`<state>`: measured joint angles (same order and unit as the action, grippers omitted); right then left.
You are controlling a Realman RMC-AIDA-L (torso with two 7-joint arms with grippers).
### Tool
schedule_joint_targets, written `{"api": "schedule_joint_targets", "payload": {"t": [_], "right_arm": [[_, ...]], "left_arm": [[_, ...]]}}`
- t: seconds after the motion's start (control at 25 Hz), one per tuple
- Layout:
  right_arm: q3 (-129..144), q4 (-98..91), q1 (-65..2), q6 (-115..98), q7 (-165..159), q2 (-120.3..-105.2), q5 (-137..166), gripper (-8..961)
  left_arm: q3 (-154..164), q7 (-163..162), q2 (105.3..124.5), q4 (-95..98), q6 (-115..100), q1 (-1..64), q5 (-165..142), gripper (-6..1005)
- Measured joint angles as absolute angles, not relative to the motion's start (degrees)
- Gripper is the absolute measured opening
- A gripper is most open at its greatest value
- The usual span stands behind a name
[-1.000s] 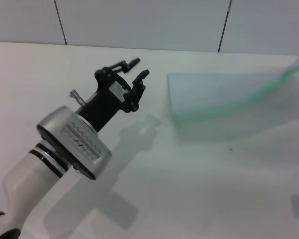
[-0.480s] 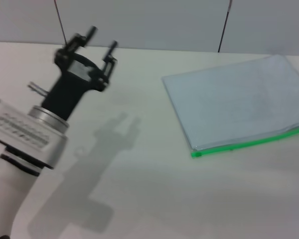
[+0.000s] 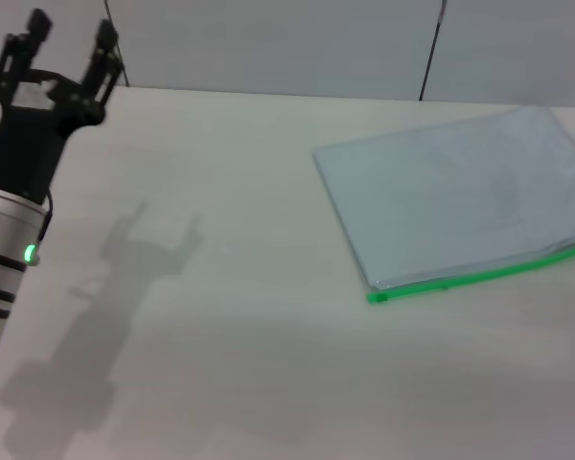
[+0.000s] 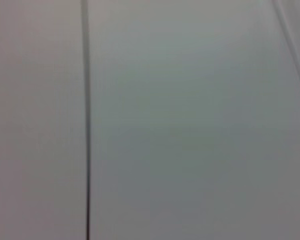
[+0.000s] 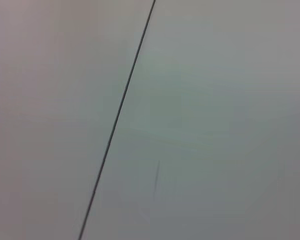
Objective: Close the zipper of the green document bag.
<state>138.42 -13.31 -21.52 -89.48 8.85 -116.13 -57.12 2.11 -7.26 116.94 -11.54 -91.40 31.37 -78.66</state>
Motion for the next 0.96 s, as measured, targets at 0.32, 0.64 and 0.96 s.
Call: {"api": "schedule_joint_targets", "payload": {"t": [0.32,0.64,0.96], "right_arm": [[138.9,-12.4,-22.1,-90.4,-8.4,-115.83,-55.9,714],[139.0,-10.6,-23.3,-91.7,-10.6,-115.75,-53.7,758],[139.7,-10.5,-23.5,-91.7,-10.2,-115.84,-53.6,767]], "left_arm": [[2.1,-15.6,116.81,-9.2,-90.0,30.8,-77.0,799],[2.1,-15.9,116.85,-9.2,-90.0,30.8,-77.0,849],[2.1,-16.0,116.95,-9.6,-90.0,30.8,-77.0,841]]}}
